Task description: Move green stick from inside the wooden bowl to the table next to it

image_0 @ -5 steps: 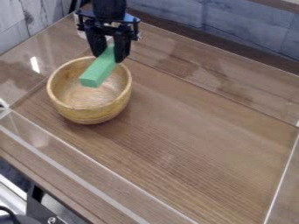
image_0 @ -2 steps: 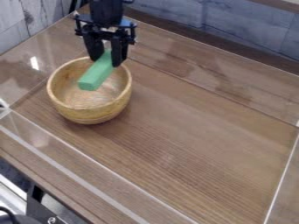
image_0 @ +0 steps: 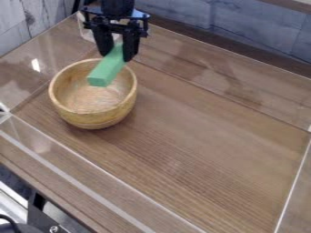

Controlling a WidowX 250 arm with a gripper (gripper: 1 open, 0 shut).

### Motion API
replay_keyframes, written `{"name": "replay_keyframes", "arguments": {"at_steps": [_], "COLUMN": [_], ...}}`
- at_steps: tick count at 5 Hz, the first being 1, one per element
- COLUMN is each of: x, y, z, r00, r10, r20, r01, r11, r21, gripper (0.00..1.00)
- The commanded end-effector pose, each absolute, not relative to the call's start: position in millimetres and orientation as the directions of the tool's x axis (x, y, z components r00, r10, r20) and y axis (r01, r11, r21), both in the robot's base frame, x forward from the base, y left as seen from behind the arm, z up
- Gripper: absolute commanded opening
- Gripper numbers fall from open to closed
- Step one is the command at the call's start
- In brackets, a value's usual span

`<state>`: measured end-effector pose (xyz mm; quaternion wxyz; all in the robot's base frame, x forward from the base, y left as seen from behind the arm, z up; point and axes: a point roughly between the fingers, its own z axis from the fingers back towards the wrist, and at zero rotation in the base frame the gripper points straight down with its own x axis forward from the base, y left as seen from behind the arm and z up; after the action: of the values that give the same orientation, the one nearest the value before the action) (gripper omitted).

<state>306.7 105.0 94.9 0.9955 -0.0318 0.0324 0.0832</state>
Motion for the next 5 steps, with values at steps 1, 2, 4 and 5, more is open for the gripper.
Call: {"name": "replay_keyframes", "arguments": {"at_steps": [1, 2, 4, 5], "x": [308, 309, 313, 315], "y": [98, 94, 93, 96], "z": [115.4, 112.2, 106.8, 104.8], "r00": [0.986, 0.984, 0.973, 0.964], "r10": [0.164, 0.18, 0.231, 0.264], "r20": [-0.006, -0.01, -0.019, -0.023], "r01": [-0.164, -0.18, -0.231, -0.265], "r11": [0.985, 0.982, 0.972, 0.963], "r21": [-0.047, -0.048, -0.05, -0.049], "gripper": [0.0, 0.0, 0.0, 0.0]}}
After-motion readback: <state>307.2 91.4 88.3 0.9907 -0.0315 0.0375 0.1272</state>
